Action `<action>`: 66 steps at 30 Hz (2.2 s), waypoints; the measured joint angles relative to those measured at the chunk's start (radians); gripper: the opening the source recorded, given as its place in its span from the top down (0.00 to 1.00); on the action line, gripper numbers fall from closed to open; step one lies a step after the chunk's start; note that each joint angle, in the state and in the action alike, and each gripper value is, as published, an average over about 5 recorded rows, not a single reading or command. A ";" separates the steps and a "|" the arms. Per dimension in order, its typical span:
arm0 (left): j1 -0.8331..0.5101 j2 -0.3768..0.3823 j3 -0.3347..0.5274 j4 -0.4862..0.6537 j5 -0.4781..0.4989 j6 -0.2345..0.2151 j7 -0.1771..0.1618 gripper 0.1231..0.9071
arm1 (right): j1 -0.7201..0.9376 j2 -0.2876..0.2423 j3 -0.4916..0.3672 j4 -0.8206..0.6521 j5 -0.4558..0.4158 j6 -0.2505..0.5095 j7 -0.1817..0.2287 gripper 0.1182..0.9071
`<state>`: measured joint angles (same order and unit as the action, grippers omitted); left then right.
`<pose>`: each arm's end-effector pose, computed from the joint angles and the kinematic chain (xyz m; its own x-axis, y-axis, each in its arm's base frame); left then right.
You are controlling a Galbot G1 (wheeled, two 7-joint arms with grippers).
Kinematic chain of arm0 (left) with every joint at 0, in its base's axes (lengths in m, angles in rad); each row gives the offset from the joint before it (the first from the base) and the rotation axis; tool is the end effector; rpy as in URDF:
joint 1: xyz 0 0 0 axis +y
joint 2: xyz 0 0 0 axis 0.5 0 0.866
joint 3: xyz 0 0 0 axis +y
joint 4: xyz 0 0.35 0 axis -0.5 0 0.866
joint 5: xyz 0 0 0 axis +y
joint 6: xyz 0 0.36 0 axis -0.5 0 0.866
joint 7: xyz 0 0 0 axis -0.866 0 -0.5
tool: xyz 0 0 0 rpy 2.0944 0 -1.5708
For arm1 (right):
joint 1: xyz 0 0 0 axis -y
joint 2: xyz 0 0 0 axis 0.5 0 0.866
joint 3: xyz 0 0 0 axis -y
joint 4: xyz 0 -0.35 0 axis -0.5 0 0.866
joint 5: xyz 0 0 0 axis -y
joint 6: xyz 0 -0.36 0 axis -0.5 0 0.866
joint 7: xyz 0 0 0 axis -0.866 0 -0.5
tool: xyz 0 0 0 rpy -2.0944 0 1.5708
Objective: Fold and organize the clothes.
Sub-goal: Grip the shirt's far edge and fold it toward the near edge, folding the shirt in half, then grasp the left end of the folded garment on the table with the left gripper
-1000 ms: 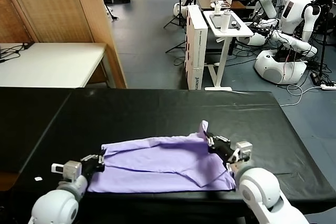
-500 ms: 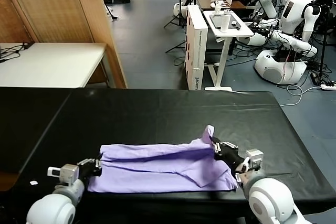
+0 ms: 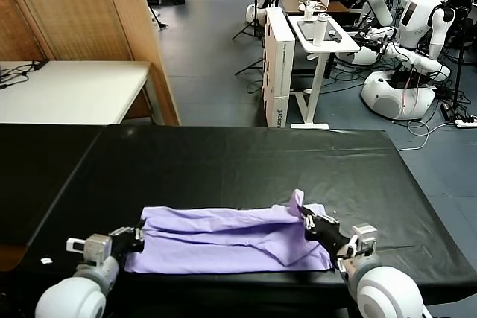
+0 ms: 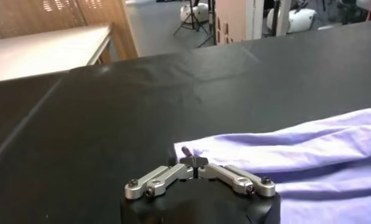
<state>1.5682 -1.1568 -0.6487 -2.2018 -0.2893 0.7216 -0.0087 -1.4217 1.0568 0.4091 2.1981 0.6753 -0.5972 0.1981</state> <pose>0.1947 0.0886 -0.2402 -0.8205 0.0232 0.5712 0.1236 0.9827 0.1376 0.2193 -0.0392 -0.2336 -0.8415 -0.2766 0.4641 -0.2319 0.9608 0.1521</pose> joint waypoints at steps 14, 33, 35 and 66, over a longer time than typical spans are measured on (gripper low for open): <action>0.017 -0.010 0.004 -0.008 0.020 -0.005 0.005 0.97 | -0.002 0.000 -0.016 -0.010 -0.013 -0.006 0.010 0.97; 0.018 -0.020 0.002 0.003 0.063 0.012 0.032 0.97 | 0.000 -0.010 -0.019 -0.023 -0.037 -0.043 0.045 0.97; 0.016 -0.023 0.002 0.008 0.068 0.013 0.032 0.97 | 0.001 -0.012 -0.019 -0.022 -0.037 -0.043 0.046 0.93; 0.068 -0.118 -0.013 -0.040 -0.104 -0.011 -0.137 0.00 | -0.078 0.003 0.067 0.167 -0.013 0.030 0.046 0.00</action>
<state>1.6364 -1.2744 -0.6617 -2.2422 -0.3935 0.7101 -0.1457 -1.4995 1.0597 0.4763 2.3650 0.6624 -0.5671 0.2444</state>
